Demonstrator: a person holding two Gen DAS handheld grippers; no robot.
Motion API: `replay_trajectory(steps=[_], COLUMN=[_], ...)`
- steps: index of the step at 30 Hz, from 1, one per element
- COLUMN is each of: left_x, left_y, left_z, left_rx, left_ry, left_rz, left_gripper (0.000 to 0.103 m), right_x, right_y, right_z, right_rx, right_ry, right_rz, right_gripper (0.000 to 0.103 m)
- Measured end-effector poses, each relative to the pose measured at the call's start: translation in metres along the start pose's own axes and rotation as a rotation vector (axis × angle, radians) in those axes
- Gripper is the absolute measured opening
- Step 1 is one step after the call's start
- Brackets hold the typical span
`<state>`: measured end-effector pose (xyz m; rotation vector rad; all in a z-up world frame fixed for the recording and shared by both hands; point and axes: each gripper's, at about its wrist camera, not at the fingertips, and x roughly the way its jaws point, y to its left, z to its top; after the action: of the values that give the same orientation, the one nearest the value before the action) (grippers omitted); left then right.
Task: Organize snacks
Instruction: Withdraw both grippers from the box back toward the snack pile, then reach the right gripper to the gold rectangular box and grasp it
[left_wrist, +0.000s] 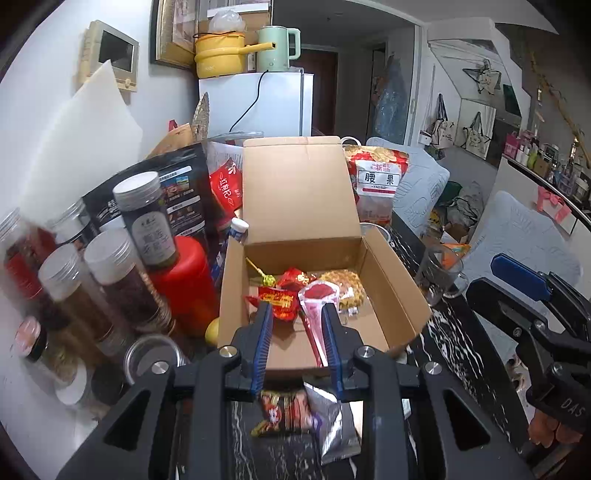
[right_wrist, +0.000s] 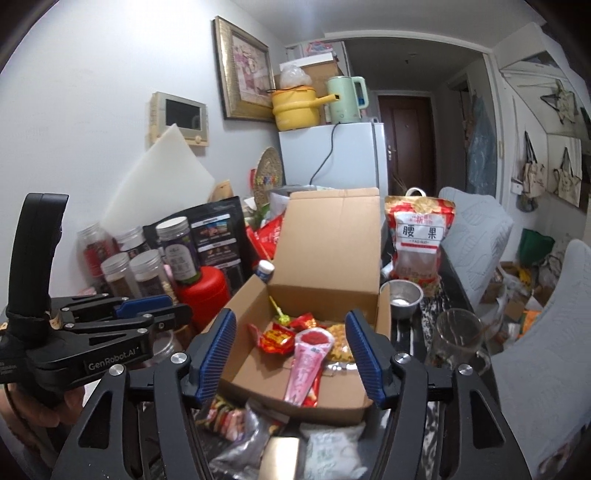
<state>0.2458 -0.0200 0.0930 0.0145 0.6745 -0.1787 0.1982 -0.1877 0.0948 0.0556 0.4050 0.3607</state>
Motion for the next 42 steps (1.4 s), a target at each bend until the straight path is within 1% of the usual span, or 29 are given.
replay_trajectory(steps=[1,10,16,17,18,19,20,21,22,24,27,34,42], left_x=[-0.004,-0.032,-0.047,-0.048,-0.049,-0.049,-0.050,-0.052,-0.054,-0.055,-0.050,-0.033,-0.011], left_y=[0.001,0.005,0.005,0.004,0.004,0.004,0.005,0.005,0.005,0.006,0.007,0.009,0.005], left_z=[-0.003,-0.034,-0.054,-0.057,-0.060,-0.064,-0.067,-0.070,-0.074,-0.080,-0.087,-0.118,-0.144], left_rx=[0.004,0.017,0.026,0.028,0.029,0.028,0.027,0.027,0.026,0.023,0.015,0.012,0.035], left_ry=[-0.001,-0.011,-0.023,-0.018,-0.011,-0.011,-0.015,-0.028,-0.040,-0.045,-0.020,0.048,0.107], left_rz=[-0.001,-0.011,0.009,0.016,0.020,0.013,0.004,-0.001,0.001,0.020,-0.002,-0.037,-0.061], left_gripper=[0.027,0.027,0.027,0.029,0.034,0.055,0.081,0.090,0.095,0.096,0.096,0.096,0.096], right_x=[-0.004,-0.030,-0.040,-0.041,-0.042,-0.043,-0.044,-0.045,-0.045,-0.044,-0.041,-0.032,-0.019], right_y=[0.002,0.020,0.030,0.032,0.034,0.035,0.036,0.036,0.036,0.035,0.030,0.016,0.010], right_z=[-0.003,-0.030,-0.046,-0.048,-0.051,-0.054,-0.058,-0.060,-0.064,-0.071,-0.082,-0.106,-0.131], right_rx=[0.001,0.006,-0.004,-0.006,-0.009,-0.012,-0.011,-0.012,-0.012,-0.001,0.027,0.082,0.096], right_ry=[-0.004,-0.001,0.005,0.008,0.011,0.013,0.014,0.015,0.021,0.035,0.060,0.114,0.172], right_rz=[0.002,0.015,0.013,0.014,0.015,0.015,0.014,0.013,0.011,0.007,0.002,-0.018,-0.040], right_gripper=[0.066,0.068,0.069,0.069,0.069,0.069,0.072,0.073,0.073,0.073,0.073,0.073,0.073])
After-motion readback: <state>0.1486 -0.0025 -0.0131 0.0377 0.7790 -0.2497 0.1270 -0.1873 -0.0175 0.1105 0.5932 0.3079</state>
